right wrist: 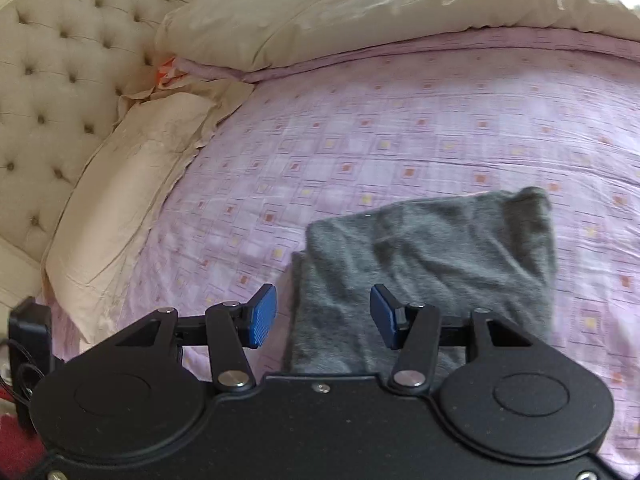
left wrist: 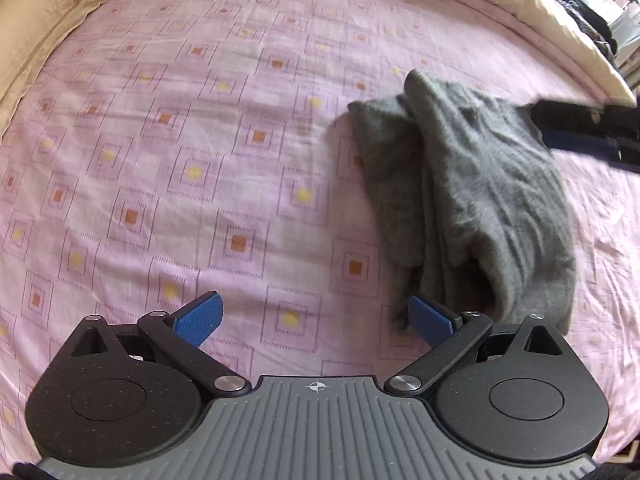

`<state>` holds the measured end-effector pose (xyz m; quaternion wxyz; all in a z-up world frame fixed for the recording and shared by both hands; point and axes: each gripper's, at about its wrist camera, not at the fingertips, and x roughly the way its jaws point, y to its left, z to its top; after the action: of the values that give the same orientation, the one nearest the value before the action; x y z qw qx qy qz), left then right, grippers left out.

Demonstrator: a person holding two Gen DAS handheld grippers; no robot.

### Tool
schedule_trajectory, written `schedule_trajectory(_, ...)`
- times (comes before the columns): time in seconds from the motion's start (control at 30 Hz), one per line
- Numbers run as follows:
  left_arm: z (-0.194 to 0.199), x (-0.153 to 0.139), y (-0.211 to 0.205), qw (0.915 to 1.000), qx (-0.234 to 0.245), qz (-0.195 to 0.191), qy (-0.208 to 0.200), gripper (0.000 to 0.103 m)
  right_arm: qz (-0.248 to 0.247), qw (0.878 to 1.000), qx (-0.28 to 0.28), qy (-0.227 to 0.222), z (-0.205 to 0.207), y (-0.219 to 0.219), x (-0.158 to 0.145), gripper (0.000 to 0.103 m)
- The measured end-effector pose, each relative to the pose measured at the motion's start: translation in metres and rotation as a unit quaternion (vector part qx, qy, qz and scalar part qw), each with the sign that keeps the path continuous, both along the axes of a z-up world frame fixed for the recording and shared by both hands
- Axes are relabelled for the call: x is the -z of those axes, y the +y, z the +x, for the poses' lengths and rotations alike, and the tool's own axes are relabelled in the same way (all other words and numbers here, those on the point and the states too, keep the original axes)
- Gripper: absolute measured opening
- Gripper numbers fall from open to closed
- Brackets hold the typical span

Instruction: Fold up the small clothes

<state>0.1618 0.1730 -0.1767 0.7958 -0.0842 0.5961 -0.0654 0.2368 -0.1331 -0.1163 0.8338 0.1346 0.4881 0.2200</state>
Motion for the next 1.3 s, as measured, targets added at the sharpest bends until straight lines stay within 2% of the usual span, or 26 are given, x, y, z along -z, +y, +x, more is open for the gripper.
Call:
schedule_trajectory(0.1, 0.014, -0.008, -0.005, 0.9997, -0.001, -0.024, -0.011, 0.100, -0.043, 0.999, -0.008, -0.002, -0.017, -0.012, 0.004, 0.060)
schedule_trajectory(0.2, 0.033, -0.015, -0.011, 0.9989, 0.000, -0.041, -0.021, 0.100, -0.072, 0.997, -0.042, -0.006, -0.042, -0.008, 0.009, 0.060)
schedule_trajectory(0.33, 0.058, -0.021, -0.023, 0.9984, 0.012, -0.046, -0.031, 0.100, -0.091, 0.990, -0.106, -0.028, -0.080, 0.015, 0.014, 0.060)
schedule_trajectory(0.43, 0.072, -0.025, -0.030, 0.9979, 0.022, -0.051, -0.034, 0.100, -0.116, 0.980, -0.155, -0.045, -0.101, 0.044, 0.023, 0.057)
schedule_trajectory(0.53, 0.079, -0.027, -0.037, 0.9976, 0.034, -0.050, -0.034, 0.100, -0.166, 0.966, -0.186, -0.073, -0.115, 0.071, 0.036, 0.057)
schedule_trajectory(0.63, 0.081, -0.027, -0.039, 0.9972, 0.039, -0.059, -0.026, 0.100, -0.244, 0.939, -0.210, -0.117, -0.122, 0.096, 0.052, 0.059)
schedule_trajectory(0.73, 0.082, -0.023, -0.038, 0.9964, 0.036, -0.076, -0.011, 0.100, -0.296, 0.915, -0.236, -0.137, -0.123, 0.114, 0.067, 0.058)
schedule_trajectory(0.8, 0.084, -0.020, -0.037, 0.9953, 0.030, -0.092, 0.000, 0.101, -0.318, 0.903, -0.243, -0.159, -0.124, 0.120, 0.069, 0.054)
schedule_trajectory(0.83, 0.085, -0.018, -0.036, 0.9946, 0.026, -0.100, 0.004, 0.101, -0.320, 0.901, -0.241, -0.169, -0.124, 0.120, 0.067, 0.049)
schedule_trajectory(0.9, 0.089, -0.014, -0.036, 0.9932, 0.023, -0.114, 0.007, 0.101, -0.309, 0.908, -0.227, -0.169, -0.120, 0.115, 0.061, 0.022)
schedule_trajectory(1.0, 0.098, -0.009, -0.039, 0.9914, 0.023, -0.128, 0.010, 0.100, -0.272, 0.932, -0.184, -0.152, -0.113, 0.098, 0.047, 0.018)
schedule_trajectory(1.13, 0.113, 0.001, -0.051, 0.9907, 0.031, -0.132, 0.006, 0.098, -0.240, 0.948, -0.153, -0.142, -0.110, 0.081, 0.035, 0.018)
schedule_trajectory(1.17, 0.116, 0.004, -0.053, 0.9910, 0.031, -0.130, 0.002, 0.086, -0.238, 0.949, -0.155, -0.139, -0.109, 0.079, 0.034, 0.019)
schedule_trajectory(1.2, 0.120, 0.006, -0.056, 0.9913, 0.031, -0.128, 0.000, 0.081, -0.237, 0.949, -0.159, -0.135, -0.109, 0.079, 0.034, 0.023)
schedule_trajectory(1.23, 0.123, 0.008, -0.058, 0.9915, 0.031, -0.126, -0.002, 0.081, -0.237, 0.948, -0.160, -0.139, -0.111, 0.078, 0.034, 0.028)
schedule_trajectory(1.3, 0.129, 0.012, -0.063, 0.9911, 0.038, -0.128, -0.005, 0.075, -0.237, 0.946, -0.168, -0.146, -0.116, 0.079, 0.035, 0.054)
